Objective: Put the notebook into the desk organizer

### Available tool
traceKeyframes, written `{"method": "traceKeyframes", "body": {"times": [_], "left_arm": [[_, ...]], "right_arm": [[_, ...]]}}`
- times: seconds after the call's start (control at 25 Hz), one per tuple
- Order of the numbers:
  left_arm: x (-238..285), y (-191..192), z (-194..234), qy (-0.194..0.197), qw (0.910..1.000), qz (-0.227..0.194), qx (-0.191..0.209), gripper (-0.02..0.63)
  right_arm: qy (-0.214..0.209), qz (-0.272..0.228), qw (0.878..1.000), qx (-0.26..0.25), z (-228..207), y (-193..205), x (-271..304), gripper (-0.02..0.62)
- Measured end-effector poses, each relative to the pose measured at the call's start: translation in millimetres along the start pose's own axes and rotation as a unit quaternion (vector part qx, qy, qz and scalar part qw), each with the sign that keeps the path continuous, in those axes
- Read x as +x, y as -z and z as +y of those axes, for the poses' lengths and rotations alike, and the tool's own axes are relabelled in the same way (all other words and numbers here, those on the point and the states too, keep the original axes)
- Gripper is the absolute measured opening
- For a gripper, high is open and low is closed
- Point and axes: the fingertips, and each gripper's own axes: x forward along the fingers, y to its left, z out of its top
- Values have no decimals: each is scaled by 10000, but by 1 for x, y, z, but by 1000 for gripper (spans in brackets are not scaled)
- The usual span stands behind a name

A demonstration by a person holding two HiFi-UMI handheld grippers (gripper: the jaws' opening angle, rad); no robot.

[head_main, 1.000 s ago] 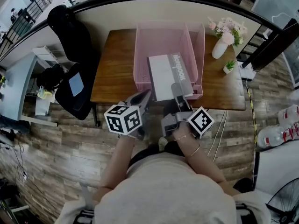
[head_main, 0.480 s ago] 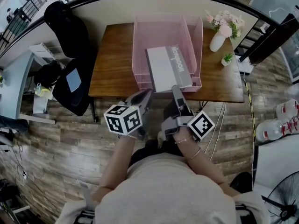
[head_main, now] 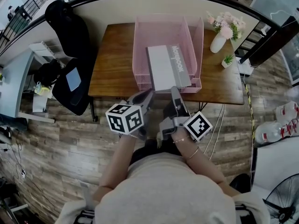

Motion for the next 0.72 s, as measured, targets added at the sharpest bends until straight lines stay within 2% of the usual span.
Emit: {"method": "traceKeyframes", "body": {"times": [0.16,0.48,0.72], "left_arm": [[5,-5,3,-22,10000,-14,22,5],[14,-16,10,-54,9999,-28,85,5],[19,-21,13,-31,9999,6,107,5]], "right_arm": [[109,56,9997,-217,-6,0,7,12],[151,60,9998,-142,-10,-3,29,25],[256,139,9995,77,-18,-2,39,89]]}}
